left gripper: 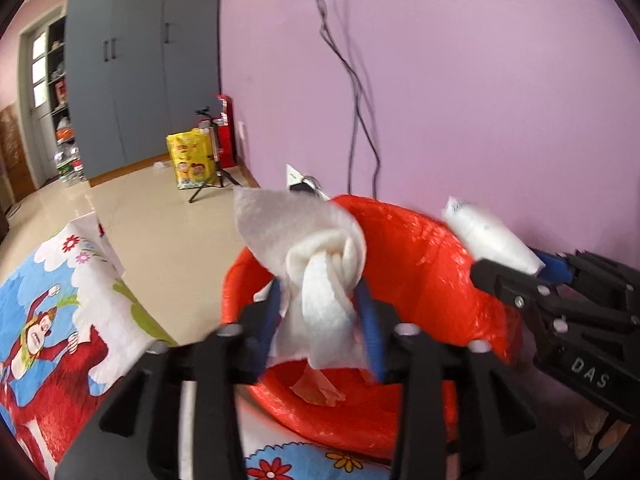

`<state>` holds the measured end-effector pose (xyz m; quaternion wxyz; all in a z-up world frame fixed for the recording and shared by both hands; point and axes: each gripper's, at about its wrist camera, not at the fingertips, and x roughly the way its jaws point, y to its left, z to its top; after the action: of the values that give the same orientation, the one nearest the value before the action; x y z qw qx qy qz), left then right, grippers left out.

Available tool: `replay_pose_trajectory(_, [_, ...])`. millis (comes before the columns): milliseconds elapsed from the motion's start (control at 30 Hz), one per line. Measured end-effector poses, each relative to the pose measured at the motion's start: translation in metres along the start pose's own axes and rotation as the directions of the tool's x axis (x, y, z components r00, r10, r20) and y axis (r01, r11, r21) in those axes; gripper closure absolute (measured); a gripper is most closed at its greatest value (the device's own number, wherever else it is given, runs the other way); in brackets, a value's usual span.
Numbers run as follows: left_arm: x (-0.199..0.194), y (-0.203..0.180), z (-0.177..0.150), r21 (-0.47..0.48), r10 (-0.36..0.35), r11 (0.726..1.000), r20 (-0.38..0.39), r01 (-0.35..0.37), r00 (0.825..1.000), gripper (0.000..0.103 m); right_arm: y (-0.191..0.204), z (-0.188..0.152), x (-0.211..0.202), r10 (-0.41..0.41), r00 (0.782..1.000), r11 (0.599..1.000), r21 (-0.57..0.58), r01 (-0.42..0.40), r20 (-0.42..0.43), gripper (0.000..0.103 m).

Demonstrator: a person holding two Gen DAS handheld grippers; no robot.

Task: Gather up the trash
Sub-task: 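Carry the tissue pack and tissue to the red bin and release both, then move both tools back over the table toward the remaining trash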

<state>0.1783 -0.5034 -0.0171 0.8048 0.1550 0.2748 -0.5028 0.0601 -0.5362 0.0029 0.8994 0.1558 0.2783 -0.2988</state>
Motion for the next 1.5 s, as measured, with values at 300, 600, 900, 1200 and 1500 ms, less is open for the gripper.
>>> replay_pose_trajectory(300, [-0.022, 0.013, 0.003, -0.028, 0.034, 0.999, 0.028, -0.033, 0.999, 0.034, 0.0, 0.0, -0.013, -0.01, 0.999, 1.0, 0.02, 0.008, 0.052, 0.048])
replay_pose_trajectory(600, [-0.073, 0.045, -0.019, -0.059, 0.136, 0.989, 0.022, -0.135, 0.99, 0.013, 0.025, -0.002, -0.024, 0.017, 0.998, 0.999, -0.048, -0.014, 0.06, 0.048])
replay_pose_trajectory(900, [-0.164, 0.086, -0.075, -0.123, 0.23, 0.966, 0.01, -0.227, 0.973, 0.007, 0.095, 0.003, -0.043, 0.098, 0.994, 0.979, -0.186, -0.087, 0.055, 0.035])
replay_pose_trajectory(1200, [-0.283, 0.154, -0.153, -0.218, 0.429, 0.88, -0.012, -0.422, 0.903, 0.007, 0.223, -0.013, -0.067, 0.274, 0.962, 0.864, -0.437, -0.251, -0.01, 0.031])
replay_pose_trajectory(1500, [-0.361, 0.205, -0.208, -0.226, 0.59, 0.777, -0.065, -0.588, 0.805, 0.007, 0.325, -0.047, -0.072, 0.406, 0.901, 0.727, -0.545, -0.419, -0.15, 0.029])
